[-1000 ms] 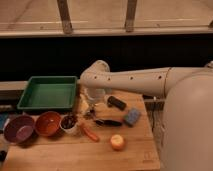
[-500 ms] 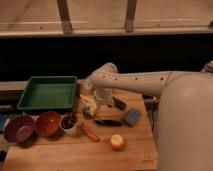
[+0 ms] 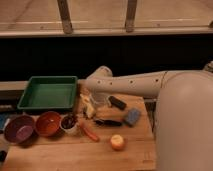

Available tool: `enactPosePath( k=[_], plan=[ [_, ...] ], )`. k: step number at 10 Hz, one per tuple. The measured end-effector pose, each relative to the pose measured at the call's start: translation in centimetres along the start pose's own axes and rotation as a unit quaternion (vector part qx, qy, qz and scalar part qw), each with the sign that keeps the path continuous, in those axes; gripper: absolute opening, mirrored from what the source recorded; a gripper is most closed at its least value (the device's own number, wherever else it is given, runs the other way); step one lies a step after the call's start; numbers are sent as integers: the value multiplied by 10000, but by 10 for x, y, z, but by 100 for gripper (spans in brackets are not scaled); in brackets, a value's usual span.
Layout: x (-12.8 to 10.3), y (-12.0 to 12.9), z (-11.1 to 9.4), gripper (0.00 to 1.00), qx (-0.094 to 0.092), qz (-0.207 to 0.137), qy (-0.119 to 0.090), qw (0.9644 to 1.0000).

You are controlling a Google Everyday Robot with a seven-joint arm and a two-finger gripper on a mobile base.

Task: Wipe tray with brush

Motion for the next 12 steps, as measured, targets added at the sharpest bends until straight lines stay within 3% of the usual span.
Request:
enactPosePath(
  k=[2, 4, 7, 9, 12],
  plan=[
    [-10, 6, -30, 74, 68, -129, -49, 9999],
    [-11, 6, -42, 74, 75, -173, 20, 9998],
    [-11, 11, -24, 74, -35, -232, 179, 9996],
    [-8, 15, 8, 74, -178, -226, 272, 9992],
    [-8, 14, 10, 74, -176, -212, 264, 9993]
  ],
)
